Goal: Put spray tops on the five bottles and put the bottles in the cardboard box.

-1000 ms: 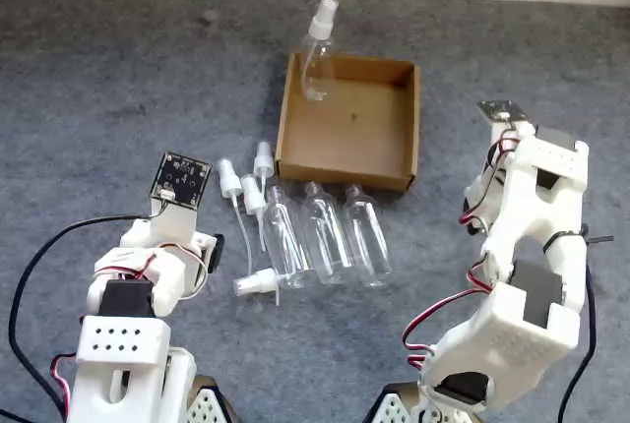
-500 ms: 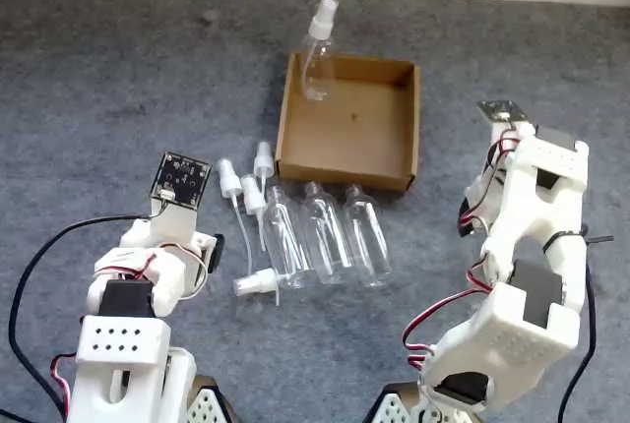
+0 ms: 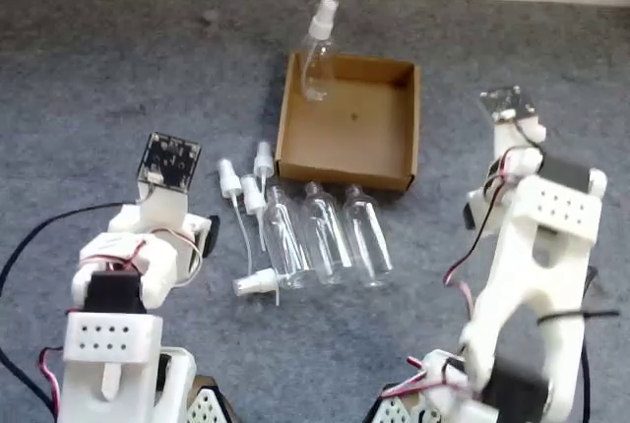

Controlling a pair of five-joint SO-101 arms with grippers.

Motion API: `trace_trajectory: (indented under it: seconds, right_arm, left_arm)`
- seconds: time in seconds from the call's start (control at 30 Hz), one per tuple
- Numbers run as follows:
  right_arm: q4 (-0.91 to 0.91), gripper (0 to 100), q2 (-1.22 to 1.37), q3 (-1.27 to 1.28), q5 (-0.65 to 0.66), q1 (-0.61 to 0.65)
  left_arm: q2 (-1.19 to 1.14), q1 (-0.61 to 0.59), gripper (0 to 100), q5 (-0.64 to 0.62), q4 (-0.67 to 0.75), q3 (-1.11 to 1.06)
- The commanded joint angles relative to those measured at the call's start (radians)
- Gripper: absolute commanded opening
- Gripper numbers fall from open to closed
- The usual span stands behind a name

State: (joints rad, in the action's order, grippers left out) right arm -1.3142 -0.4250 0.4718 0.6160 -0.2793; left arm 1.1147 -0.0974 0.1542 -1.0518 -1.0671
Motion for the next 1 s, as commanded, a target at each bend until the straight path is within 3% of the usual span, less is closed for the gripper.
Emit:
trace_trajectory:
  seconds: [0.0, 0.2, 0.57, 0.97]
  right_arm:
    - [0.015, 0.3, -0.171, 0.041, 0.008, 0.044]
    - [0.005, 0.3, -0.308, 0.076, 0.005, 0.120]
    - [-0.035, 0.3, -0.318, 0.128, 0.008, 0.185]
    - [-0.031, 0.3, -0.323, 0.130, 0.011, 0.185]
  left_arm:
    - [-0.160, 0.010, 18, -0.015, -0.034, 0.194]
    - [-0.570, 0.018, 15, -0.164, -0.020, 0.440]
    - [-1.145, 0.070, 14, -0.368, 0.172, 0.691]
    - [-1.434, 0.068, 14, -0.368, 0.169, 0.855]
